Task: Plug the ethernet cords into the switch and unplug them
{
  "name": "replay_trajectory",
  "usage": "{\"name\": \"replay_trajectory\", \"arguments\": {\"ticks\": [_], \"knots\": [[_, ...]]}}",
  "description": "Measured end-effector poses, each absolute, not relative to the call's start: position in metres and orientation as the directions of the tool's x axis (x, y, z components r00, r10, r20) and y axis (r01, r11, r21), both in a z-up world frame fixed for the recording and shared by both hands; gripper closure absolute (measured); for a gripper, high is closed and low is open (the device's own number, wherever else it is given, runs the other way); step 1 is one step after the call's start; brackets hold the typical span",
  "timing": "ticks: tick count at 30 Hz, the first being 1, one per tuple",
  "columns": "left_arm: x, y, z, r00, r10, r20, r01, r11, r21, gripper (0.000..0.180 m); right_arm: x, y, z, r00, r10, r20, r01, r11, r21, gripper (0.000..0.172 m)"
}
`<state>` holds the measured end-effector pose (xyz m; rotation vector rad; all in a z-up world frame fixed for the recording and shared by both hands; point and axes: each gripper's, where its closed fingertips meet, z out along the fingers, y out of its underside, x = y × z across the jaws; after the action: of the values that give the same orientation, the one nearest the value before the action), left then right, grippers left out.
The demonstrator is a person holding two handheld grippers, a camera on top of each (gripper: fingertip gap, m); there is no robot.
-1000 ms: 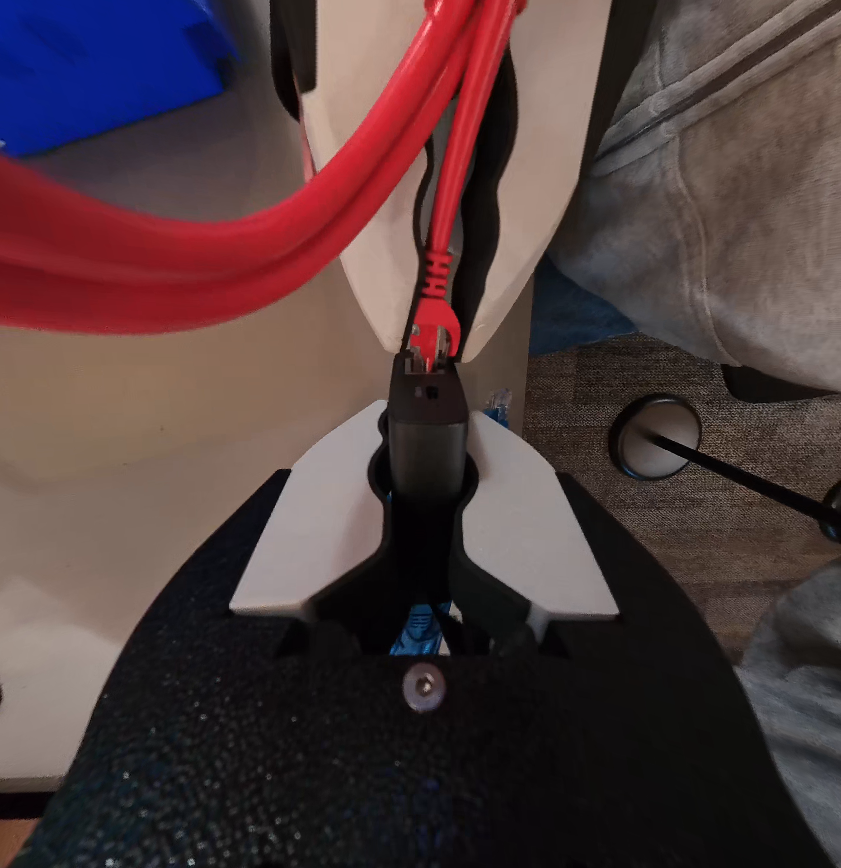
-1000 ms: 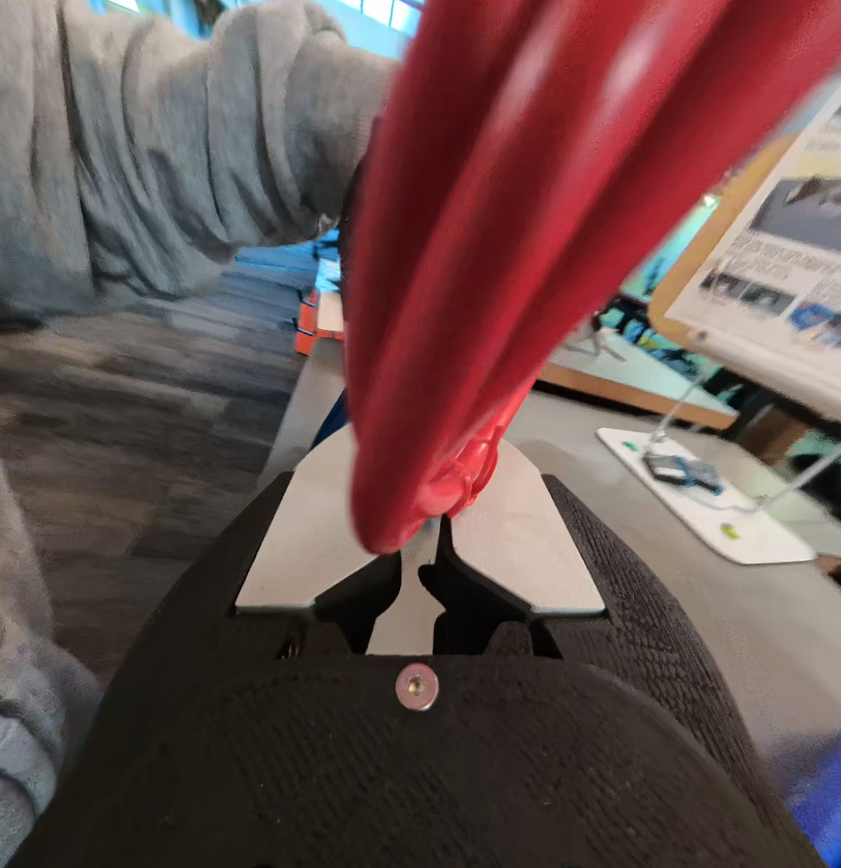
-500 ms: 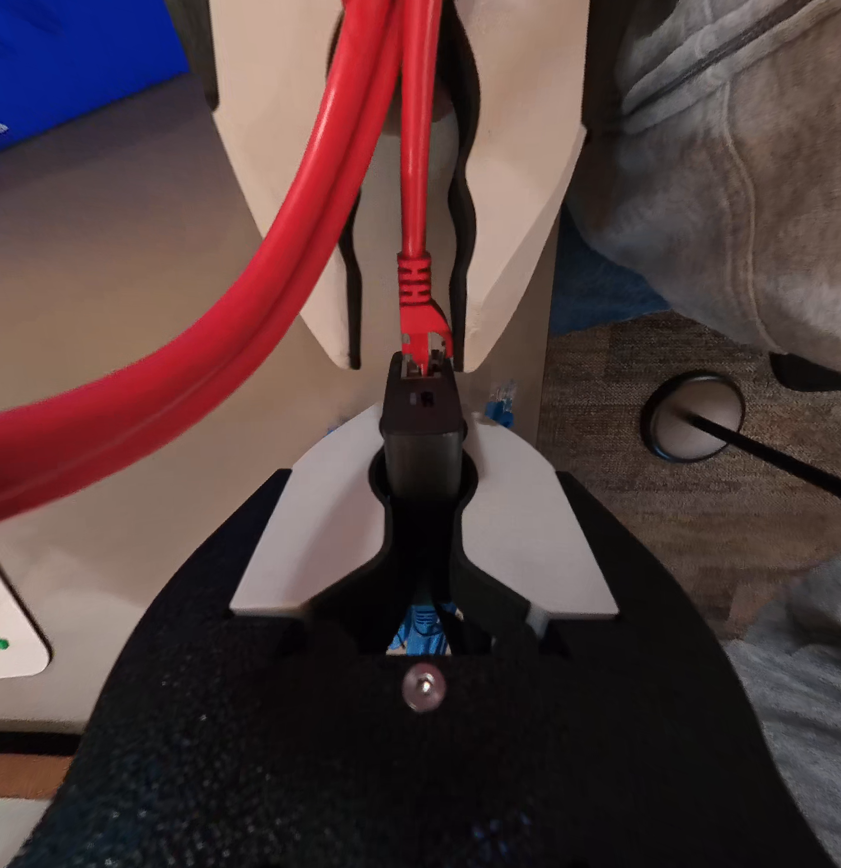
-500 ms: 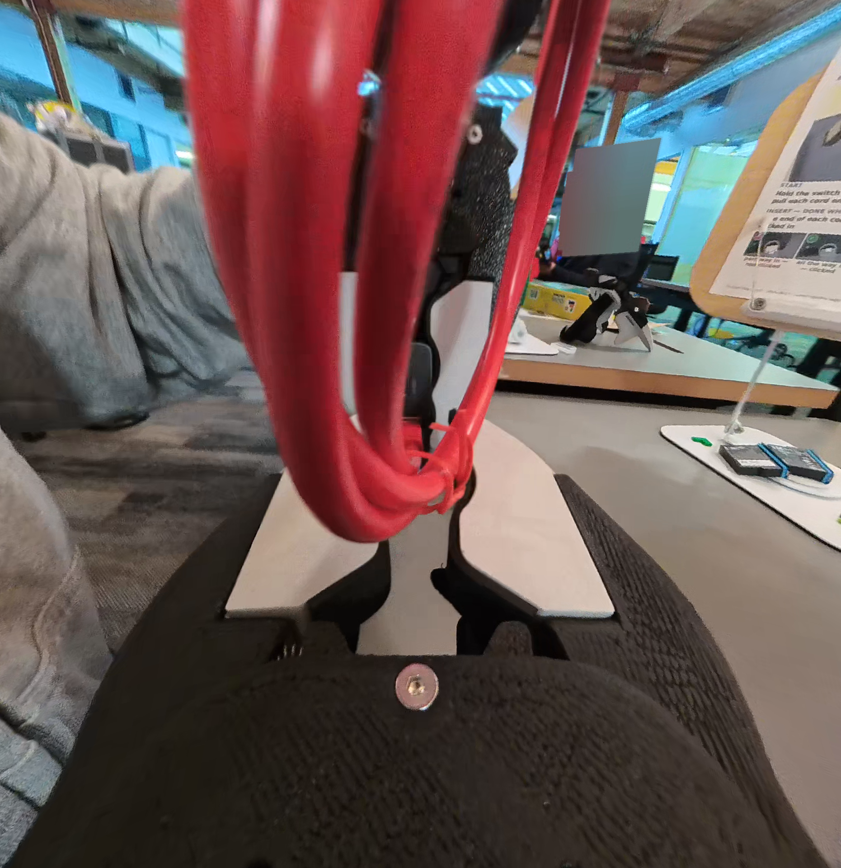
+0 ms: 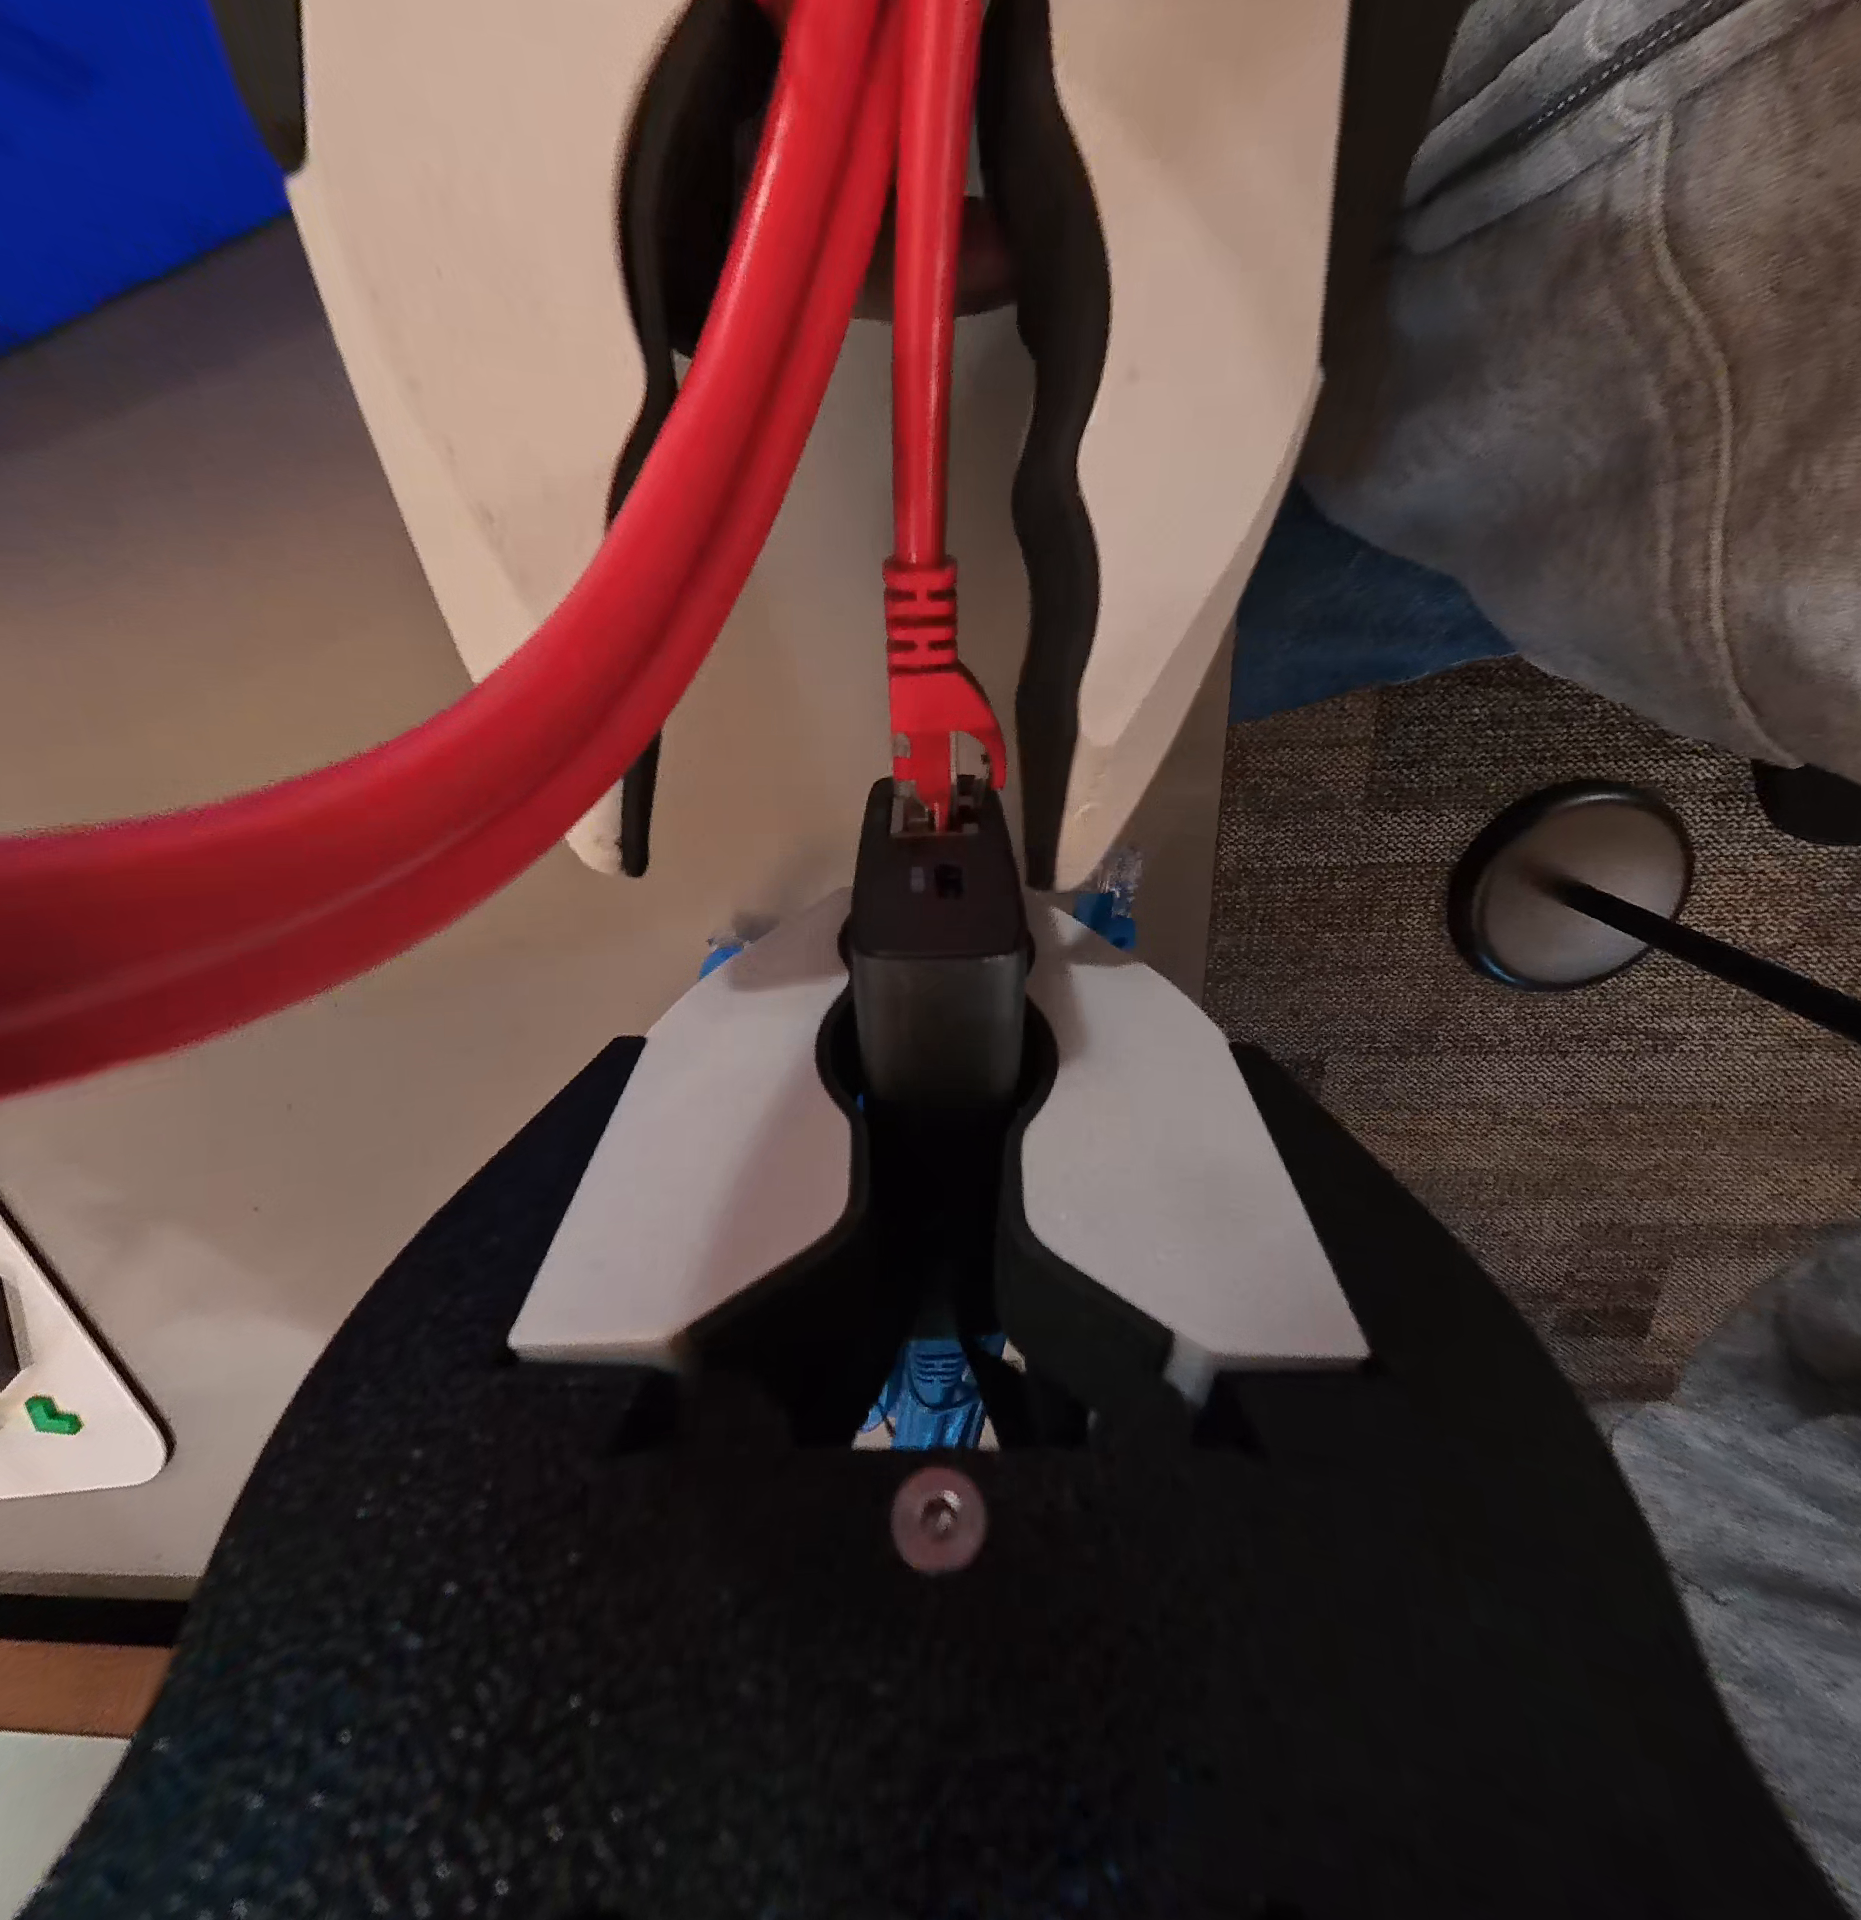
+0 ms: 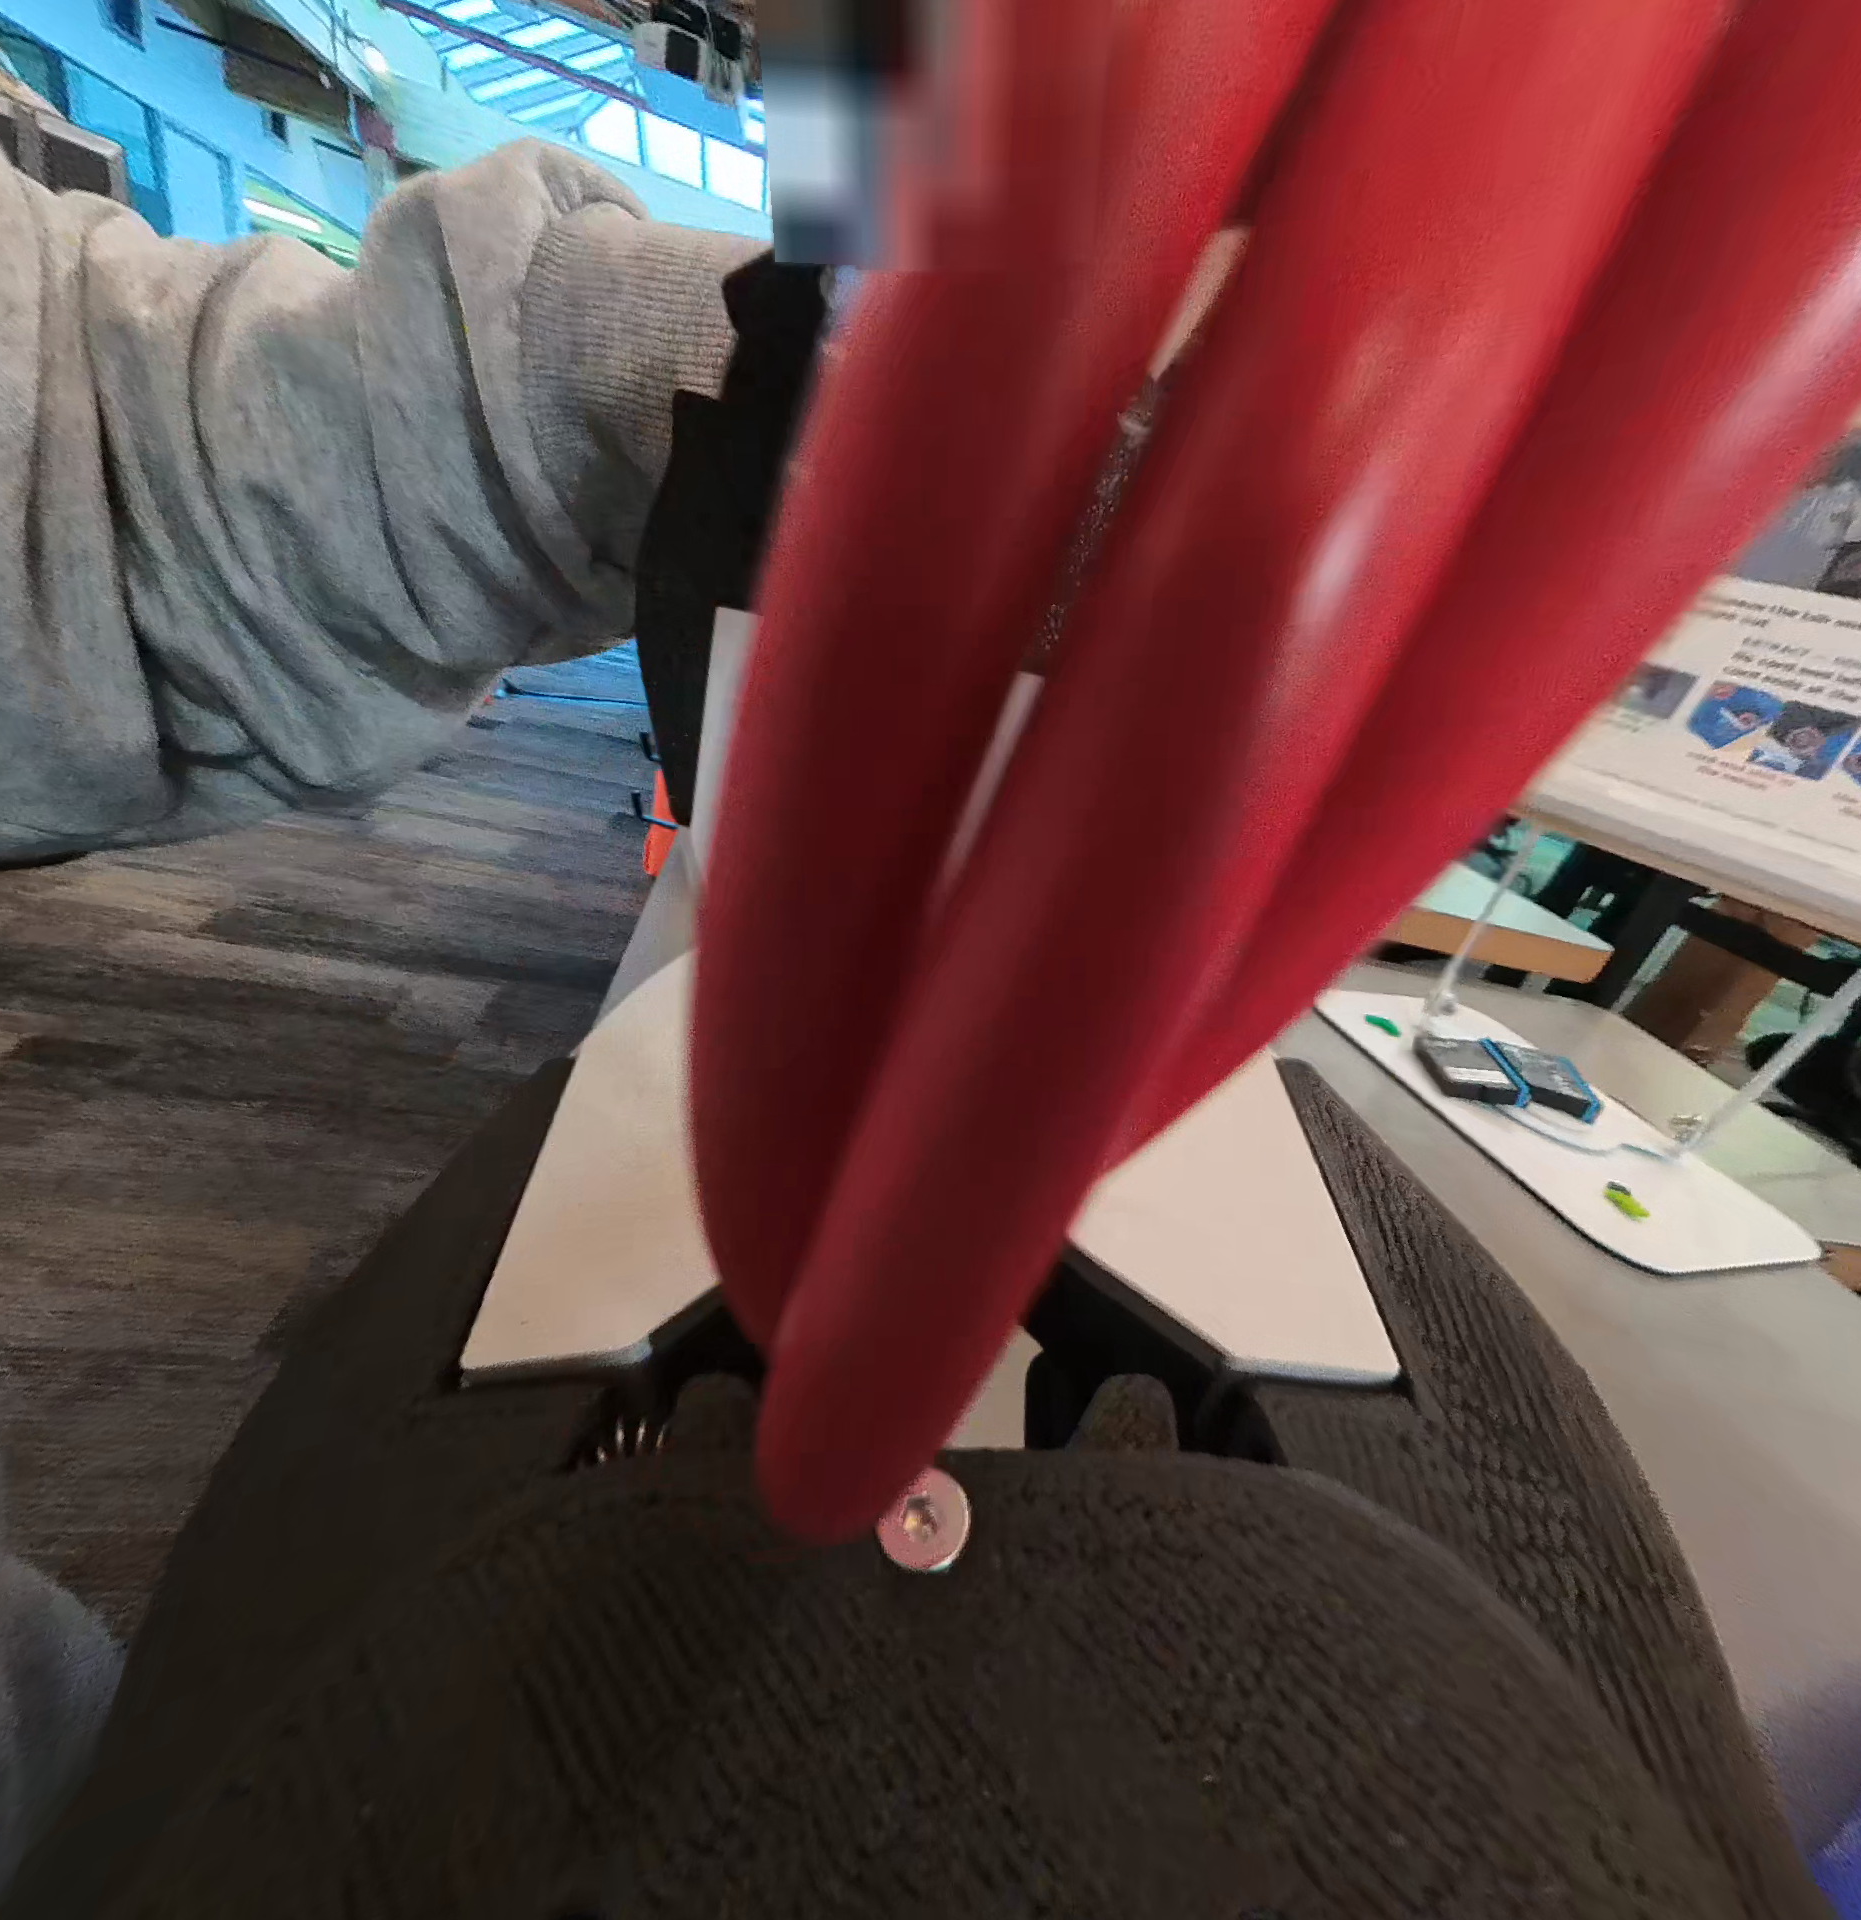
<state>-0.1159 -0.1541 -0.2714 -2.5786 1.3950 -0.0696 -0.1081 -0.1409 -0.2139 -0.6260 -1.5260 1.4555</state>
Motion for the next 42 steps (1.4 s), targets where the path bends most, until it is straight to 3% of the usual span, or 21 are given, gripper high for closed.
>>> {"name": "replay_trajectory", "arguments": {"ticks": [1, 2, 4, 7, 14, 19, 24, 27, 32, 37, 42], "knots": [[-0.115, -0.154, -0.271, 0.552, -0.832, -0.058, -0.821, -0.531, -0.209, 0.159, -0.108, -0.14, -0.214, -0.452, 0.849, 0.273, -0.226, 0.187, -0.956, 0.13], [-0.115, -0.154, -0.271, 0.554, -0.83, -0.06, -0.819, -0.531, -0.217, 0.159, -0.108, -0.14, -0.214, -0.447, 0.849, 0.281, -0.229, 0.195, -0.954, 0.13], [-0.114, -0.152, -0.272, 0.555, -0.829, -0.067, -0.815, -0.526, -0.243, 0.158, -0.108, -0.139, -0.215, -0.434, 0.849, 0.302, -0.229, 0.22, -0.948, 0.064], [-0.118, -0.144, -0.275, 0.577, -0.806, -0.134, -0.8, -0.525, -0.29, 0.158, -0.111, -0.133, -0.217, -0.384, 0.861, 0.334, -0.211, 0.271, -0.939, 0.066], [-0.126, -0.133, -0.273, 0.676, -0.701, -0.229, -0.725, -0.574, -0.381, 0.158, -0.113, -0.125, -0.22, -0.386, 0.87, 0.309, -0.153, 0.27, -0.951, 0.141], [-0.129, -0.143, -0.272, 0.688, -0.716, -0.118, -0.696, -0.605, -0.385, 0.159, -0.111, -0.127, -0.222, -0.491, 0.852, 0.18, -0.103, 0.149, -0.984, 0.146], [-0.132, -0.146, -0.277, 0.692, -0.721, -0.038, -0.683, -0.636, -0.358, 0.159, -0.114, -0.121, -0.239, -0.516, 0.845, 0.142, 0.002, 0.167, -0.986, 0.146], [-0.136, -0.142, -0.271, 0.715, -0.699, -0.009, -0.64, -0.65, -0.411, 0.159, -0.118, -0.113, -0.239, -0.497, 0.868, 0.027, 0.046, 0.057, -0.997, 0.142], [-0.137, -0.134, -0.255, 0.759, -0.651, 0.033, -0.544, -0.66, -0.518, 0.159, -0.119, -0.109, -0.232, -0.497, 0.867, -0.021, 0.017, -0.014, -1.0, 0.139], [-0.12, -0.137, -0.26, 0.747, -0.655, 0.113, -0.521, -0.683, -0.512, 0.159, -0.11, -0.118, -0.218, -0.517, 0.855, 0.043, -0.09, -0.004, -0.996, 0.159], [-0.114, -0.134, -0.25, 0.743, -0.646, 0.176, -0.457, -0.681, -0.572, 0.159, -0.104, -0.123, -0.21, -0.586, 0.809, -0.044, -0.09, -0.12, -0.989, 0.163]]}}
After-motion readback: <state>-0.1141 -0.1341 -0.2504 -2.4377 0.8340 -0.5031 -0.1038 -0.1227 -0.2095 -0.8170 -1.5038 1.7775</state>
